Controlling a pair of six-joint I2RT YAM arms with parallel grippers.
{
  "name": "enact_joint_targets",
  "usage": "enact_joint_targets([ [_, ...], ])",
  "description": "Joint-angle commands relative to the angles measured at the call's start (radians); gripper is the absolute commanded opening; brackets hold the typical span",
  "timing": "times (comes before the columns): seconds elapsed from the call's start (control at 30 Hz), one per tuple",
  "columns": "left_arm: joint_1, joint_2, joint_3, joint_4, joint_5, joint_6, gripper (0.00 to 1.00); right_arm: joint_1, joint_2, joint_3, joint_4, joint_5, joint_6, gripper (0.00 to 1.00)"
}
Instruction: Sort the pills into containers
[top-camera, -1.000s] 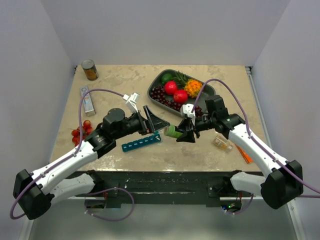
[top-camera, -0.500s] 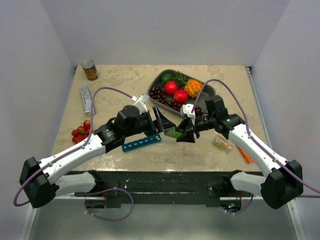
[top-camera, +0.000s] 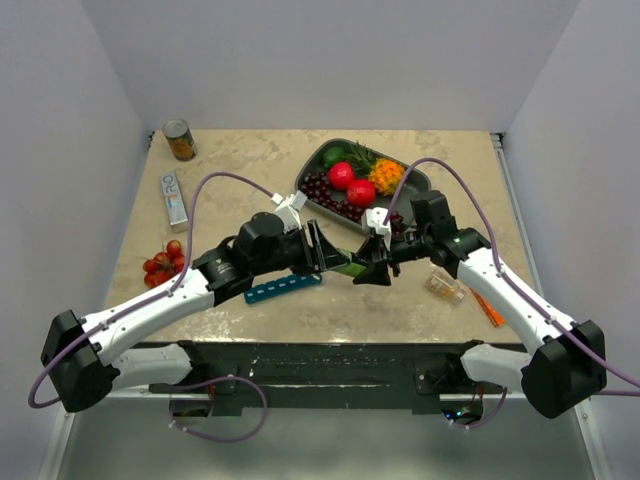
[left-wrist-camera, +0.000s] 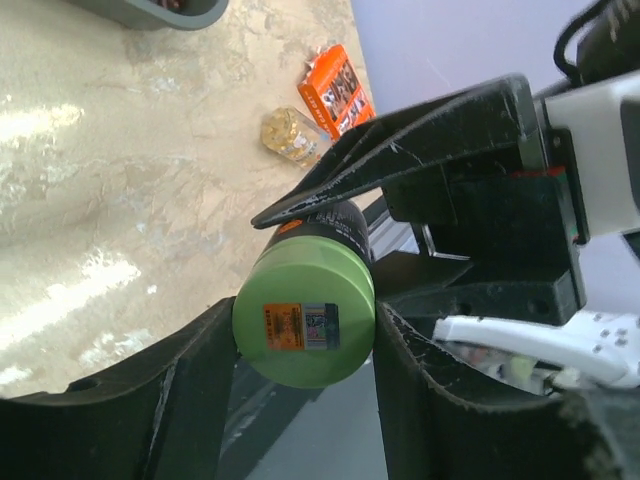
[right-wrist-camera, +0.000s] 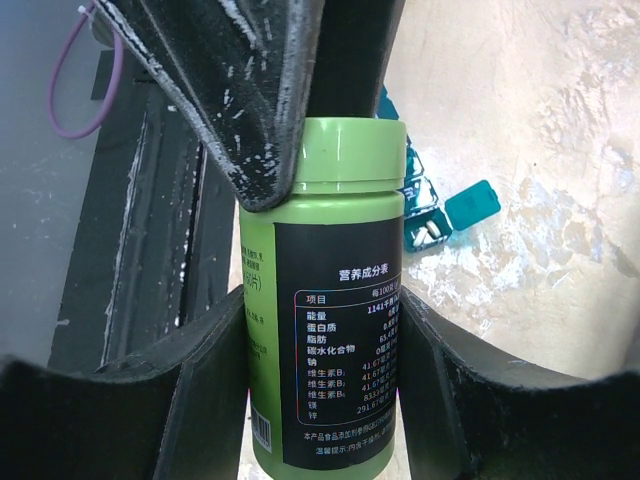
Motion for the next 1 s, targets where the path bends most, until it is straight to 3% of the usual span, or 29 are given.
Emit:
enact_joint_targets([
  [0.0,-0.005,-0.015,-0.058,0.314,0.227,0.207,0.17,-0.005,-0.018,0.003,0.037,-0.058,0.006,0.00],
  [0.1,0.014,-0.003,-0.139,0.545,0.521,0.434,0.14,-0.003,-0.015,0.005,0.036,-0.114,0.011,0.00],
  [0.17,0.015,0.028,-0.132,0.515,0.714,0.652,0.14,-0.002,-0.012,0.003,0.036,-0.137,0.011,0.00],
  [0.23,0.014,0.045,-0.090,0.326,0.704,0.927,0.16,-0.003,-0.012,0.002,0.036,-0.137,0.011,0.00],
  [0.33,0.026,0.059,-0.064,0.237,0.562,1.042,0.26,-0.003,-0.019,-0.001,0.031,-0.126,0.005,0.00],
  [0.37,0.046,0.053,-0.061,0.266,0.545,1.033,0.32,-0.003,-0.021,-0.002,0.029,-0.117,0.002,0.00],
  [0.4,0.055,0.042,-0.067,0.296,0.488,0.954,0.44,-0.003,-0.025,-0.002,0.026,-0.109,-0.001,0.00],
  [0.47,0.075,-0.010,-0.082,0.382,0.430,0.874,0.61,-0.002,-0.025,-0.003,0.025,-0.098,-0.005,0.00],
  [0.5,0.080,-0.033,-0.102,0.402,0.366,0.801,0.77,-0.003,-0.025,-0.003,0.026,-0.091,-0.005,0.00],
  [0.6,0.101,-0.142,-0.144,0.438,0.231,0.641,0.99,-0.002,-0.027,-0.003,0.028,-0.085,-0.008,0.00],
  [0.83,0.181,-0.309,-0.168,0.383,0.222,0.406,0.99,-0.003,-0.028,-0.005,0.031,-0.059,-0.011,0.00],
  [0.97,0.228,-0.305,-0.138,0.197,0.130,0.196,0.99,-0.003,-0.028,-0.005,0.034,-0.039,-0.011,0.00],
])
